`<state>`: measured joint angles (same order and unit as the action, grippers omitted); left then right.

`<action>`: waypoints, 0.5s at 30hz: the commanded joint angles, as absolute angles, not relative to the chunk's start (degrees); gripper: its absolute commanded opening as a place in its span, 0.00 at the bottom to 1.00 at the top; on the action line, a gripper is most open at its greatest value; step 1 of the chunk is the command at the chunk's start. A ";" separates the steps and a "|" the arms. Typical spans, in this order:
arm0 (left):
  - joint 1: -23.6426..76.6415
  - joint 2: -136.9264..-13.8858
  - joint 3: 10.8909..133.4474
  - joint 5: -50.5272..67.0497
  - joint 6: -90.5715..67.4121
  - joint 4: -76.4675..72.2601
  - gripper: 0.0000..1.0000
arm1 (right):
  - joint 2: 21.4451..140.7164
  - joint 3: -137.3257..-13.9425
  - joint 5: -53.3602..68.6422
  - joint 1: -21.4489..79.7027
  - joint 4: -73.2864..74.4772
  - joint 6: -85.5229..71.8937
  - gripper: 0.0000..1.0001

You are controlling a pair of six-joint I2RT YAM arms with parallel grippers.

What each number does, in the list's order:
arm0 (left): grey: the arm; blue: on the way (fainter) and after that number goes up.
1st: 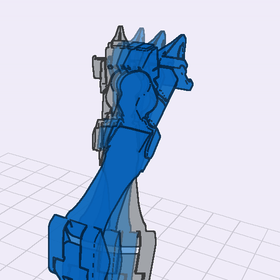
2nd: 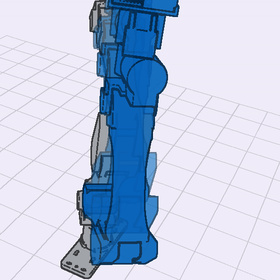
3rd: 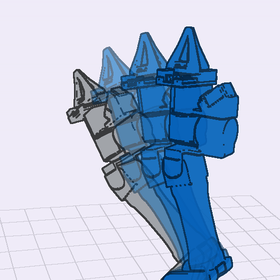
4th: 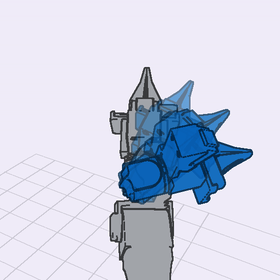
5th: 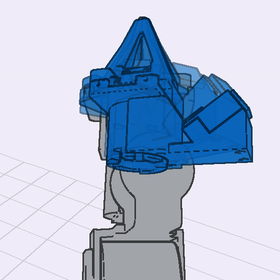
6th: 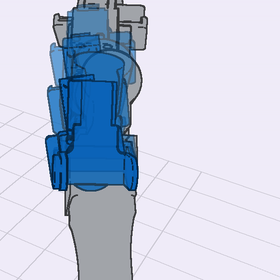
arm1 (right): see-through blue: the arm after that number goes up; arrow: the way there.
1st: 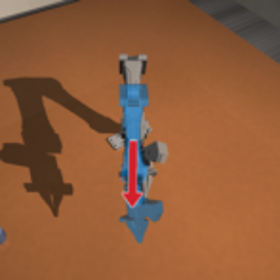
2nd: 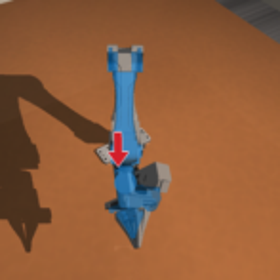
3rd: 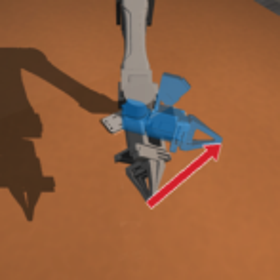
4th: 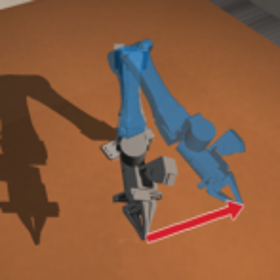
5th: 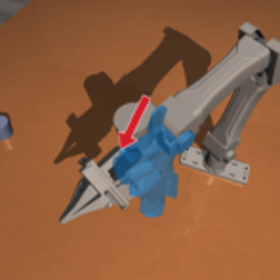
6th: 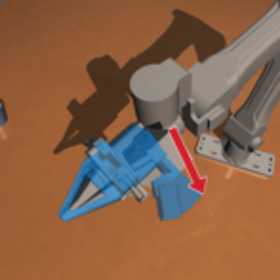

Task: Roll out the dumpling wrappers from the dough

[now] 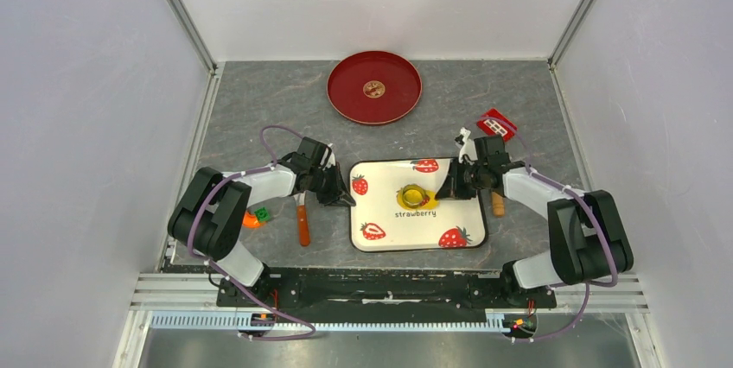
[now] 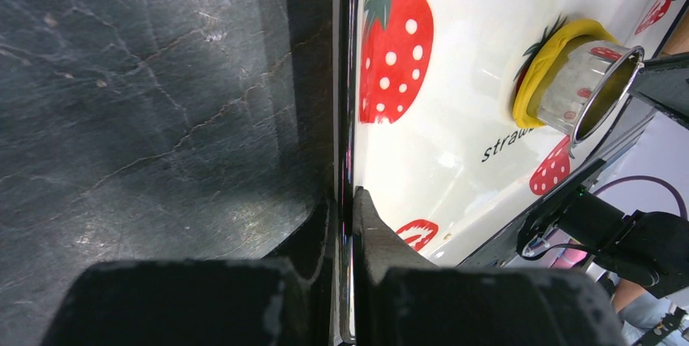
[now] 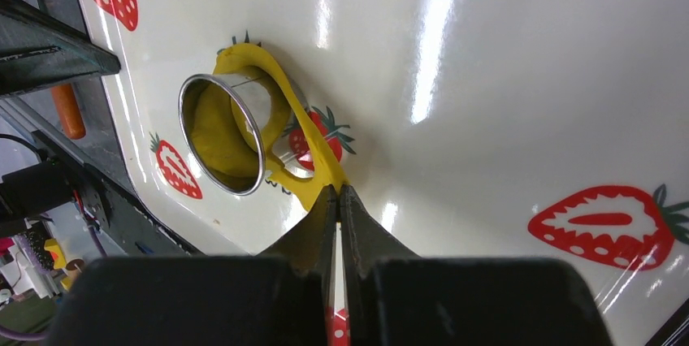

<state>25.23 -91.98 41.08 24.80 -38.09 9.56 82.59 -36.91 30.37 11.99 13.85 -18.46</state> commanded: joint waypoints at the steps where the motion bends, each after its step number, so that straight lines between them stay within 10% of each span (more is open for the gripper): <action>1: 24.96 -93.76 39.55 15.65 -34.40 9.92 0.02 | 79.29 -35.23 29.27 11.51 14.66 -18.28 0.02; 15: 24.96 -93.82 39.53 15.66 -34.41 9.85 0.02 | 74.31 -32.99 29.09 11.51 17.82 -17.56 0.04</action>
